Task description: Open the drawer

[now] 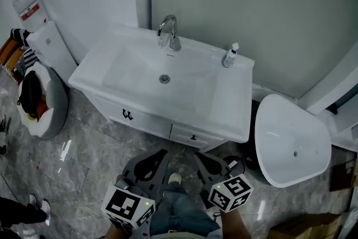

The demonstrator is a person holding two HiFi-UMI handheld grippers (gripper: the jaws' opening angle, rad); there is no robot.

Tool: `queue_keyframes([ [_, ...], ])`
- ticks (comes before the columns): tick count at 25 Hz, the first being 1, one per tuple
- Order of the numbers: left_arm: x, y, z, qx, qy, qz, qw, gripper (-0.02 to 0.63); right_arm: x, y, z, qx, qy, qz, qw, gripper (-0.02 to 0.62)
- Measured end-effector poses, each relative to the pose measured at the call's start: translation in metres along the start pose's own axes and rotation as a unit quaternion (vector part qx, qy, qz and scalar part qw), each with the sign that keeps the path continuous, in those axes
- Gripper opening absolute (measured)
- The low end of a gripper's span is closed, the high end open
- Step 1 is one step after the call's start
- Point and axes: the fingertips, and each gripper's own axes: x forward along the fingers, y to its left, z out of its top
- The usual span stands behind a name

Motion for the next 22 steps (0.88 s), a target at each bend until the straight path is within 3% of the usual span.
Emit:
queue_keyframes([
  [11, 0.058, 0.023, 0.007, 0.006, 0.031, -0.077, 0.9965, 0.025, 0.03, -0.035, 0.018, 0.036, -0.011, -0.065, 0.997, 0.009],
  [22, 0.088, 0.042, -0.004, 0.016, 0.073, -0.17, 0.9825, 0.025, 0.045, -0.046, 0.001, 0.093, -0.03, -0.162, 0.982, 0.01],
])
